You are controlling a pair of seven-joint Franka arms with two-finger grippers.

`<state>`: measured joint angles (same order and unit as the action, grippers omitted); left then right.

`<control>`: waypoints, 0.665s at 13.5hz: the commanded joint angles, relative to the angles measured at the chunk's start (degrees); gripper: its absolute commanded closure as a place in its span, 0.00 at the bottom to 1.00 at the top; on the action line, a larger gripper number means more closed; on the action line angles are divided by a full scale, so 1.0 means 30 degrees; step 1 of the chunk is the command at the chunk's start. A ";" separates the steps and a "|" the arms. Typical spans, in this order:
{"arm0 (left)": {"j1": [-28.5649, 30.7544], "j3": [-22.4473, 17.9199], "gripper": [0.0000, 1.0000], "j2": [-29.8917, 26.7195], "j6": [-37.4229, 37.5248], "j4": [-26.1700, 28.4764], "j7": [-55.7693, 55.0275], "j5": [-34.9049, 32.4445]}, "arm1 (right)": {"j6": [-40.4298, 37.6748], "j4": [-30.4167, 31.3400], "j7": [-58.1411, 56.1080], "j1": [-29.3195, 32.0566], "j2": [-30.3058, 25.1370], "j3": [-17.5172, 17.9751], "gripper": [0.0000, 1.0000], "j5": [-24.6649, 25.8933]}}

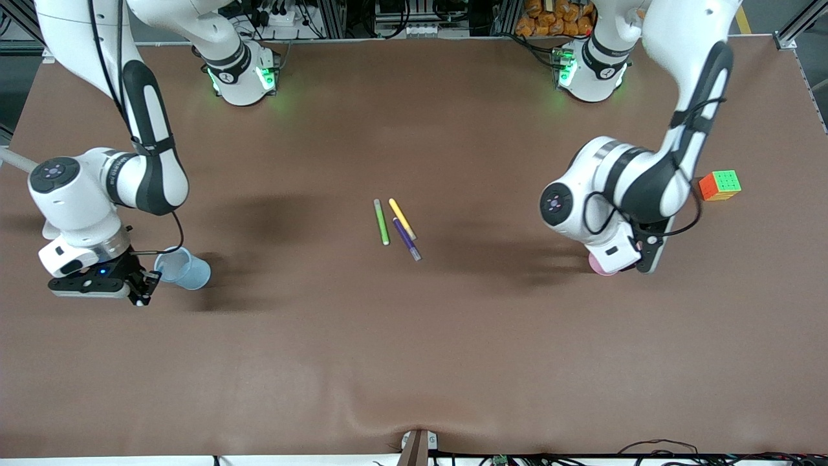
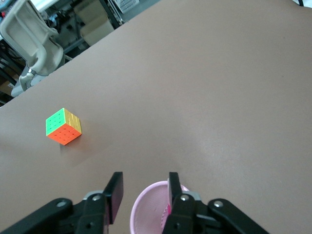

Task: Place pink and blue markers in matching cups
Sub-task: 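Drop the pink marker into the pink cup with the left gripper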

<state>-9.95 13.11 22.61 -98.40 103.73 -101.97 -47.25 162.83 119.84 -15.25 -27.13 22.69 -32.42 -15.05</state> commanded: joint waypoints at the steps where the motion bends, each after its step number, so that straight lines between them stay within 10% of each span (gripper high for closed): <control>1: 0.0533 0.0259 0.48 -0.1088 -0.0012 -0.0211 0.2047 0.1798 | 0.0508 0.1213 -0.0104 -0.0215 -0.0913 0.0112 1.00 -0.0460; 4: 0.1260 0.0316 0.47 -0.1966 -0.0071 -0.0709 0.4389 0.3760 | 0.0479 0.1447 -0.0103 -0.0508 -0.0855 0.0112 1.00 -0.1107; 5: 0.1469 0.0375 0.47 -0.2463 -0.0100 -0.0827 0.5588 0.4667 | 0.0450 0.1477 -0.0103 -0.0538 -0.0855 0.0112 0.71 -0.1137; 6: 0.1790 0.0347 0.47 -0.2990 -0.0129 -0.0915 0.7137 0.5662 | 0.0450 0.1478 -0.0103 -0.0538 -0.0826 0.0112 0.02 -0.1137; 9: 0.2787 0.0347 0.46 -0.4485 -0.0130 -0.0945 1.0832 0.8097 | 0.0275 0.1274 -0.0133 -0.0509 -0.0796 0.0083 0.00 -0.1137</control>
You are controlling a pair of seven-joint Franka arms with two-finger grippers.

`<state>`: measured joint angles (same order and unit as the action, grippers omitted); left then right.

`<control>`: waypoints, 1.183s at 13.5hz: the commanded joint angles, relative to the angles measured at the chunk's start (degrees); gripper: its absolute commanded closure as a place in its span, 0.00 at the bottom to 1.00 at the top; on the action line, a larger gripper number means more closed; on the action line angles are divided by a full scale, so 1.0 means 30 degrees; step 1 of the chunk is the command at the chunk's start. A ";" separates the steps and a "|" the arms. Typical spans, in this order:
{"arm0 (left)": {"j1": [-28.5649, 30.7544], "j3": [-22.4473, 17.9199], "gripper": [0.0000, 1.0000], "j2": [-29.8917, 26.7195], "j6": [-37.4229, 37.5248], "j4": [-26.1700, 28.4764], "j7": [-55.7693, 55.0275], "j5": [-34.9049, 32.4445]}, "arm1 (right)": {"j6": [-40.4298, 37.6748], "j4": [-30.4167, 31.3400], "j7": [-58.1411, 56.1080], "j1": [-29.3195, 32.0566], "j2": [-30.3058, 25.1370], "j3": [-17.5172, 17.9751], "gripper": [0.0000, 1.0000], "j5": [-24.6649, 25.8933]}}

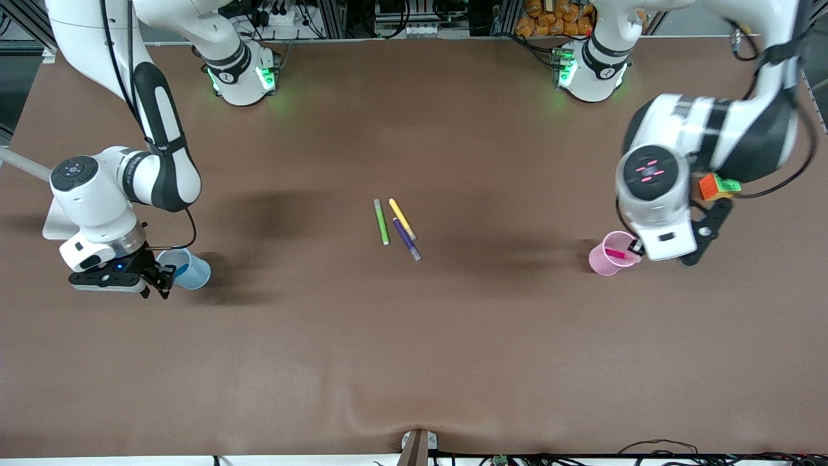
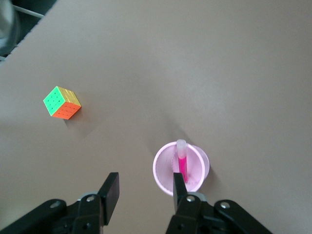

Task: Place pink and blue markers in matching cups
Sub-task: 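Drop the pink marker into the pink cup with the left gripper, then release the blue marker into the blue cup with the right gripper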

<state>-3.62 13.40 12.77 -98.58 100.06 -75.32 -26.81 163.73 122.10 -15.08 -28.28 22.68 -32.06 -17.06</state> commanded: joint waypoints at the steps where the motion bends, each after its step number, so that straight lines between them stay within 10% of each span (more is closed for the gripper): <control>1: 0.0766 0.0220 0.46 -0.1673 -0.0069 0.0278 0.3007 0.1956 | -0.0141 0.0347 -0.0216 -0.0094 -0.0794 -0.0035 0.00 -0.0466; 9: 0.1527 -0.0102 0.45 -0.3989 0.0136 0.0278 1.0300 0.5853 | -1.2260 -0.6737 0.2651 0.1603 -0.0618 -0.0064 0.00 -0.1020; 16: 0.0184 -0.3466 0.44 -0.5602 0.1159 0.0249 1.7102 0.8495 | -2.1544 -1.2391 0.3678 0.2863 -0.0471 -0.0093 0.00 -0.1639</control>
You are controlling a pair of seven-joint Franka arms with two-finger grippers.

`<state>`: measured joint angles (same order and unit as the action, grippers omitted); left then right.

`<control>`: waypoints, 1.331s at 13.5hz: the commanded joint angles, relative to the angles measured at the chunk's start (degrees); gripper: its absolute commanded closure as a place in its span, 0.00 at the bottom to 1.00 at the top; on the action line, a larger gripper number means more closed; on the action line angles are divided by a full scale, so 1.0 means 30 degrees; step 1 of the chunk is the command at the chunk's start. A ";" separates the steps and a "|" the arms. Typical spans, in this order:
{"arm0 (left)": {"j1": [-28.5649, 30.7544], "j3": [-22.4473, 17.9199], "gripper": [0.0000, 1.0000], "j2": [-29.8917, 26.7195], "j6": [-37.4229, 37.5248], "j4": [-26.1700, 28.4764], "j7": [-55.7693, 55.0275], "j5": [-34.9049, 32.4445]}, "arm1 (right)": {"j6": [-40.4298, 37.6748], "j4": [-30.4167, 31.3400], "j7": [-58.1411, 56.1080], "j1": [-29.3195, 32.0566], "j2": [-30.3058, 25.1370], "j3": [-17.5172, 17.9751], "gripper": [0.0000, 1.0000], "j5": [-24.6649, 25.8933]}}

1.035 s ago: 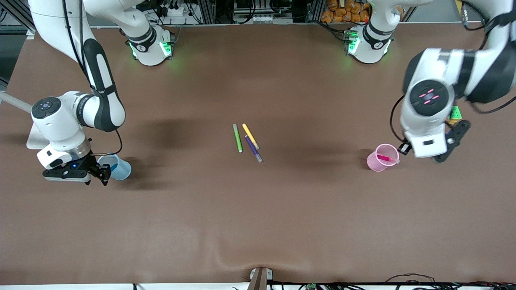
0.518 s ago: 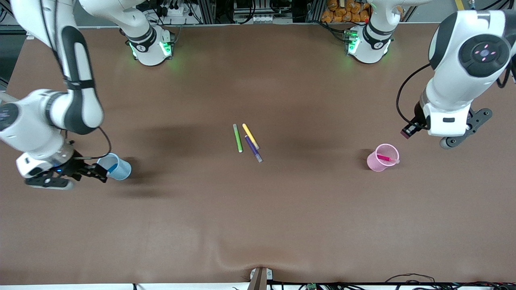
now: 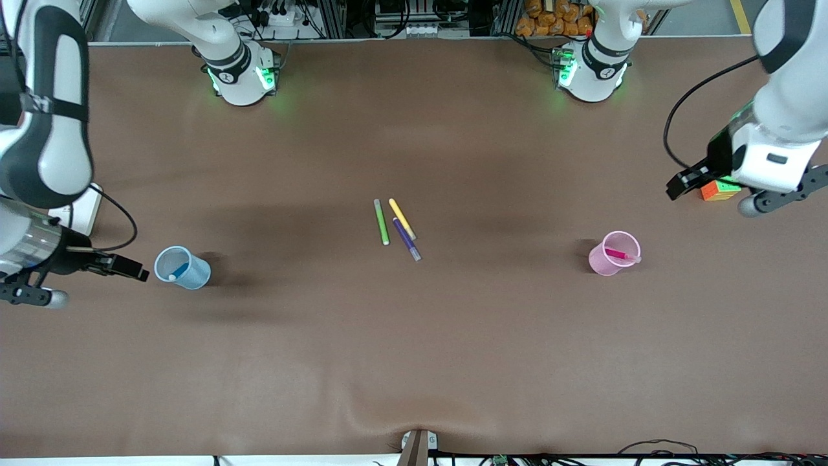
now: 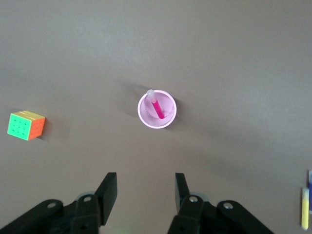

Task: Place pink and blue markers in matching cups

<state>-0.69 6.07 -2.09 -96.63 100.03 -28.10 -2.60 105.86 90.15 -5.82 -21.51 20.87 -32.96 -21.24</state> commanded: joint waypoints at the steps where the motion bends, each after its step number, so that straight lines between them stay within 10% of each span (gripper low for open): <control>1: -0.0826 -0.1259 0.44 -0.0825 0.0801 0.0232 0.2267 0.0746 | -0.3312 -0.2389 0.0621 0.0664 0.0133 0.0178 0.00 -0.0042; 8: -0.1529 -0.2287 0.31 -0.2115 0.2822 -0.0177 0.5701 0.1072 | -0.5870 -0.3801 0.0387 0.1104 -0.0014 0.0090 0.00 0.1015; 13: -0.2115 -0.2726 0.00 -0.2145 0.3675 -0.1115 0.5938 0.1072 | -0.6572 -0.4766 0.0387 0.1368 -0.0014 0.0061 0.00 0.1015; 18: -0.2115 -0.2814 0.00 -0.1999 0.3734 -0.2259 0.5675 0.1043 | -0.7158 -0.5439 0.0416 0.1310 -0.0043 0.0060 0.00 0.1074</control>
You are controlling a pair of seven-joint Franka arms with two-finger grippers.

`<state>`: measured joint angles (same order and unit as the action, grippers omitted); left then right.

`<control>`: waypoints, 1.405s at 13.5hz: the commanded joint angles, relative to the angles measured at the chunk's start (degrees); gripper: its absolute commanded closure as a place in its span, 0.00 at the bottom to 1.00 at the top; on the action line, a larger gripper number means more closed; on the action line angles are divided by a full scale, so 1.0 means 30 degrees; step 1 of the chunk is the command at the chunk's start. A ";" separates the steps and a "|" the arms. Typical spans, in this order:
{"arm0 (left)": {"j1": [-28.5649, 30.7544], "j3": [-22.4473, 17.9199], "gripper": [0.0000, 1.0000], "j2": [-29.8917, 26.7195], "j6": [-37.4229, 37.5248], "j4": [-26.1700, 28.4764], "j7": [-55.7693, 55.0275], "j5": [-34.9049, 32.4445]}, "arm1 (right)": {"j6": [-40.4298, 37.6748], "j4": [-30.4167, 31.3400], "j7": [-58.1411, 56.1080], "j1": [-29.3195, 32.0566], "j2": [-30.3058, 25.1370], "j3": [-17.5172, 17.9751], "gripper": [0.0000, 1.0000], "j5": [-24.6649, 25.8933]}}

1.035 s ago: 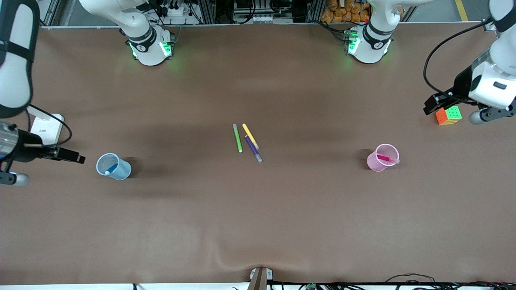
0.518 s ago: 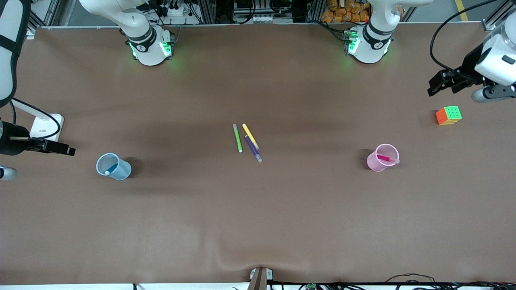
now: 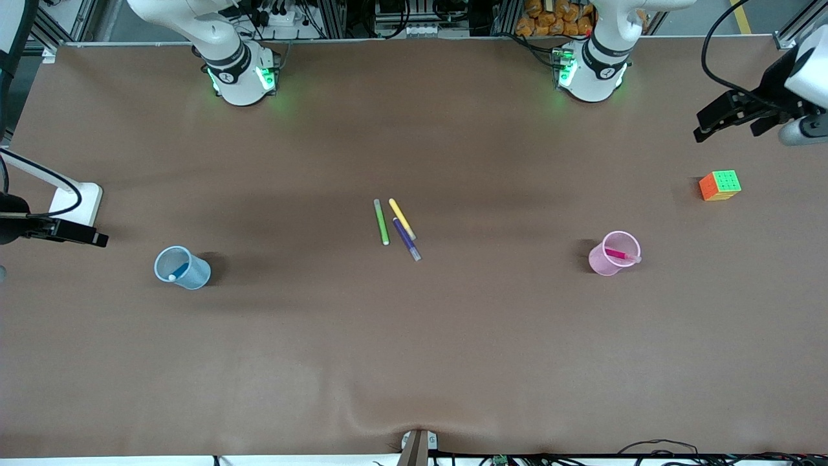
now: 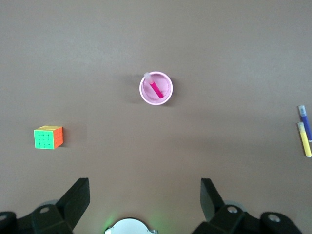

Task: Place pink and blue markers in matching cups

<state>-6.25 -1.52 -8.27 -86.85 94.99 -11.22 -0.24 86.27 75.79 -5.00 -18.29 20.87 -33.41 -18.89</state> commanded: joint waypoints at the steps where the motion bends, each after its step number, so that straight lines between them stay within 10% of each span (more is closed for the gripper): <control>1: -0.0259 -0.0285 0.00 0.0003 0.0530 -0.0551 0.0048 0.0256 | -0.0920 -0.0973 0.0113 0.0180 -0.0043 0.0208 0.00 0.0290; 7: -0.0113 -0.0198 0.00 -0.0027 0.0824 -0.0551 0.0312 0.0460 | -0.3349 -0.2675 0.0259 0.1227 -0.0190 0.0411 0.00 0.0321; 12: -0.0025 -0.0168 0.00 0.0002 0.0824 -0.0580 0.0631 0.0433 | -0.3737 -0.3989 0.0083 0.5651 -0.0278 0.6498 0.00 0.1488; 19: 0.0092 -0.0490 0.00 0.0177 0.0824 -0.1281 0.1748 0.0345 | -0.5700 -0.3268 0.0404 0.6567 -0.2324 0.9202 0.00 0.4772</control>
<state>-5.99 -2.64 -8.26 -85.51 93.52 -6.78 0.11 70.07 62.58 -4.77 -0.39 17.94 -8.28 -5.80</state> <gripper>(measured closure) 0.000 0.000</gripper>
